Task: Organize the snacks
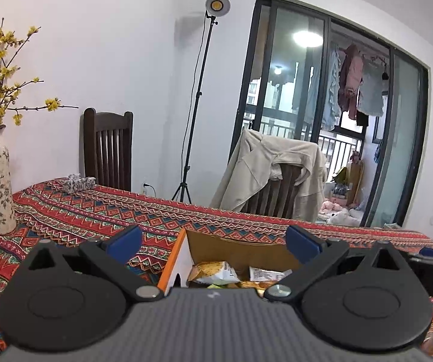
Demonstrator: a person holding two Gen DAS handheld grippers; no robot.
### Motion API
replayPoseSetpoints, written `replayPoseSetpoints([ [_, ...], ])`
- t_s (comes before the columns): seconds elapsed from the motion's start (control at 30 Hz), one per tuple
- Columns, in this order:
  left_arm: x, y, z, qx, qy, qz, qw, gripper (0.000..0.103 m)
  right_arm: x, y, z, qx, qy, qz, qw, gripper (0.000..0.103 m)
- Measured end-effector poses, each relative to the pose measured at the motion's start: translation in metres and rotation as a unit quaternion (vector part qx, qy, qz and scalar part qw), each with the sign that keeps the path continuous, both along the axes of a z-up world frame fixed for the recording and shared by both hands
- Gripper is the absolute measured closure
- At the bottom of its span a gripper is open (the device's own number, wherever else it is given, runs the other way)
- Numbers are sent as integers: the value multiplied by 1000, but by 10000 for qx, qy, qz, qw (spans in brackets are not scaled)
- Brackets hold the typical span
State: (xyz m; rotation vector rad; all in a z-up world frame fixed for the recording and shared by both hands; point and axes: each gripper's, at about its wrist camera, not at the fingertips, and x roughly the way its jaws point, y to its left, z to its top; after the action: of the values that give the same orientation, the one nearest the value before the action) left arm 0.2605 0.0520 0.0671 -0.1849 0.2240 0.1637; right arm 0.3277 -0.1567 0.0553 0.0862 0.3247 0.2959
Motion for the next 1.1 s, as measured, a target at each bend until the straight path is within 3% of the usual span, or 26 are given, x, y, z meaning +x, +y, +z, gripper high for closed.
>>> replayPoseSetpoints([
  [0.57, -92, -5, 7, -115, 218, -319, 9992, 0, -85, -16, 5, -61, 49, 244, 9997, 0],
  [1.1, -194, -25, -14, 169, 410, -634, 9970, 0, -177, -43, -19, -90, 308, 391, 9987, 0],
])
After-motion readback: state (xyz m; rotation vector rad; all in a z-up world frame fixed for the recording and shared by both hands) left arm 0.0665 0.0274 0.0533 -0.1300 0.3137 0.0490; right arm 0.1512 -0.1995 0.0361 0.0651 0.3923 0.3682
